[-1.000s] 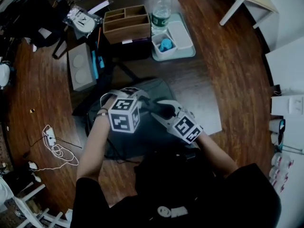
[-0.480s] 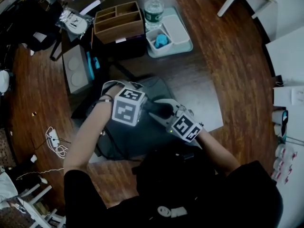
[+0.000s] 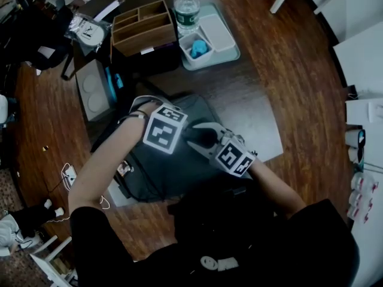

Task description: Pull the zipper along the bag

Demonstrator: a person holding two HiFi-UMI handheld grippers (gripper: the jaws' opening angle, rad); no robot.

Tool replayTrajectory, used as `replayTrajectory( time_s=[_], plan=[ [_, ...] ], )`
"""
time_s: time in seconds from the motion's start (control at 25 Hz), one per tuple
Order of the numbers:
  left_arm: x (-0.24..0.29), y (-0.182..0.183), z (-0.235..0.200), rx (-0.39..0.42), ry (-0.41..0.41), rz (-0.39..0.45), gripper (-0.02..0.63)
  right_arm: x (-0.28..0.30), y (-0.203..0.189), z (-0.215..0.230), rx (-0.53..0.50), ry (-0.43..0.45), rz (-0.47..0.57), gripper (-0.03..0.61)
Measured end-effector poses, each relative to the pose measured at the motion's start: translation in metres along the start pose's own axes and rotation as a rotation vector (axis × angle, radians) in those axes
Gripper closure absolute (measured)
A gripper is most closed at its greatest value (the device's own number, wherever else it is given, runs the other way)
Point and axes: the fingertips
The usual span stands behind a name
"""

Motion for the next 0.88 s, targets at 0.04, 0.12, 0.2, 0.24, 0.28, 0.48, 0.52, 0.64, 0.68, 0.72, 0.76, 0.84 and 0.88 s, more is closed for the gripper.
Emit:
replayTrajectory(
  time_s=[0.04,0.12,0.2,0.24,0.28,0.48,0.52,0.64,0.68,0.72,0.76,0.84,0.88],
  plan=[
    [0.0,0.0,0.001,-0.007,0.003,0.014,0.552,0.0,0.0,0.0,0.0,0.0,0.001,0.414],
    [-0.003,0.0,0.002,-0.038,0.014,0.059,0.557,0.0,-0.001,0.0,0.002,0.002,0.005,0.414],
    [-0.008,-0.001,0.003,-0.068,0.032,0.101,0.565,0.0,0.0,0.0,0.006,0.006,0.008,0.414],
    [-0.011,-0.004,0.003,-0.086,0.046,0.114,0.598,-0.001,0.0,0.0,0.007,0.008,0.01,0.414],
    [-0.012,-0.009,0.003,-0.109,0.07,0.116,0.606,-0.001,0.0,0.0,0.007,0.008,0.011,0.414],
    [-0.014,-0.057,-0.004,-0.315,0.244,0.094,0.614,-0.003,-0.001,0.001,-0.001,0.004,0.011,0.414],
    [-0.017,-0.058,-0.004,-0.358,0.275,0.126,0.614,-0.003,0.0,0.0,-0.011,0.002,0.006,0.414],
    [-0.019,-0.056,-0.005,-0.386,0.431,0.121,0.614,-0.001,0.006,0.001,-0.055,-0.023,0.004,0.416],
    [-0.018,-0.054,-0.006,-0.375,0.486,0.095,0.615,0.0,0.008,0.003,-0.068,-0.035,0.008,0.416],
    [-0.017,-0.053,-0.006,-0.371,0.526,0.07,0.615,0.001,0.01,0.006,-0.081,-0.049,0.012,0.416],
    [-0.015,-0.053,-0.005,-0.376,0.553,0.049,0.615,0.003,0.012,0.009,-0.1,-0.063,0.016,0.416],
    [-0.014,-0.055,0.001,-0.404,0.583,0.033,0.614,0.009,0.017,0.011,-0.163,-0.067,0.017,0.413],
    [-0.017,-0.055,0.005,-0.43,0.594,0.044,0.613,0.011,0.02,0.01,-0.206,-0.055,0.015,0.413]
  ],
)
Point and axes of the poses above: the fingertips, and each gripper's own axes: x forward along the fingers, z to its right, y out of its top, and after that the axes turned 14 degrees about -z, right-handed
